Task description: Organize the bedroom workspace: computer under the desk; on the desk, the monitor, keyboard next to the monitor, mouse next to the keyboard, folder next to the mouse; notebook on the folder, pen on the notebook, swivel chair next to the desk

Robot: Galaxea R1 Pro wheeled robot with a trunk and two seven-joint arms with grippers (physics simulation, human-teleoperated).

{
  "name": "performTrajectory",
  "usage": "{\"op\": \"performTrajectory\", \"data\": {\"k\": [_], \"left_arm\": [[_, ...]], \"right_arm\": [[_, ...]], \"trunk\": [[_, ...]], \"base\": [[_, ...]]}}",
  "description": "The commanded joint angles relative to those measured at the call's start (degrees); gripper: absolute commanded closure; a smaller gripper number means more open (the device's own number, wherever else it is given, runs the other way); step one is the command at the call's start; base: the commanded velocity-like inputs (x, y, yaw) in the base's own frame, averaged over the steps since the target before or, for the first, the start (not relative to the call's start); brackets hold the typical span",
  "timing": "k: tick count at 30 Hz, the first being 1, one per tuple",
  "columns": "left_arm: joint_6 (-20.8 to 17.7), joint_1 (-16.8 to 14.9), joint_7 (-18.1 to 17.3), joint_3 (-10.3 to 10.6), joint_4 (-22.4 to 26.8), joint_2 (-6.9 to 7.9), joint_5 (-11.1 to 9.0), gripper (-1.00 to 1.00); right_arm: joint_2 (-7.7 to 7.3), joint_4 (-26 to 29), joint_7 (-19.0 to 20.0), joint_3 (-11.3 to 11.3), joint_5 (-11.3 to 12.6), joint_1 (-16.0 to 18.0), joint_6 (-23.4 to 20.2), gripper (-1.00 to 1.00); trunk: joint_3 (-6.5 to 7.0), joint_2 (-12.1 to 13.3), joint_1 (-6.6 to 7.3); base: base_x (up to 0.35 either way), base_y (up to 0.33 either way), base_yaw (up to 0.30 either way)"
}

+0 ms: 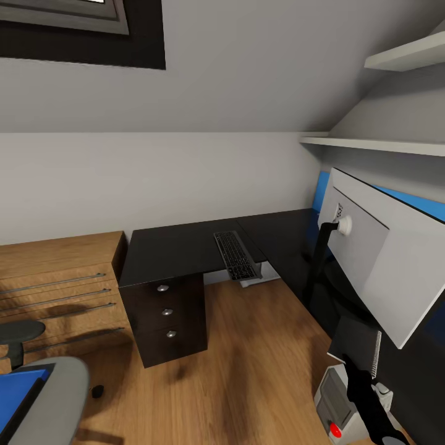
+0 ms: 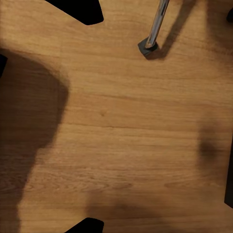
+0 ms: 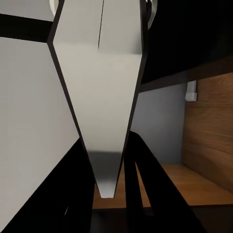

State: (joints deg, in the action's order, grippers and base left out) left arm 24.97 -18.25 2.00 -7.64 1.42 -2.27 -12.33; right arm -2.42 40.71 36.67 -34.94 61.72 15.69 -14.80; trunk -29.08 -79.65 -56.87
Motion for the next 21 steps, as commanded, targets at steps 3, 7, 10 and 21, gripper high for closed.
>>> {"op": "performTrajectory", "data": {"k": [3,7,10,21], "left_arm": [[0.16,-0.01,0.1,-0.45,-0.01,-0.02,0.29,-1.0],[0.16,-0.02,0.1,-0.45,-0.01,-0.02,0.29,-1.0],[0.21,-0.03,0.09,-0.45,-0.01,-0.02,0.29,-1.0],[0.19,-0.02,-0.05,-0.45,-0.01,-0.02,0.29,-1.0]], "right_arm": [[-2.68,-0.02,0.07,-0.48,0.92,0.04,-0.05,1.0],[-2.68,-0.02,0.06,-0.48,0.94,0.04,0.01,1.0],[-2.68,-0.02,0.06,-0.48,0.99,0.04,0.01,1.0],[-2.61,-0.02,0.1,-0.48,1.03,0.04,0.1,1.0]], "trunk": [[-0.06,-0.03,0.0],[-0.06,-0.03,0.0],[-0.06,-0.03,0.0],[-0.06,-0.03,0.0]], "base": [[0.0,0.0,0.0],[0.0,0.0,0.0],[0.0,0.0,0.0],[-0.097,-0.034,0.0]]}}
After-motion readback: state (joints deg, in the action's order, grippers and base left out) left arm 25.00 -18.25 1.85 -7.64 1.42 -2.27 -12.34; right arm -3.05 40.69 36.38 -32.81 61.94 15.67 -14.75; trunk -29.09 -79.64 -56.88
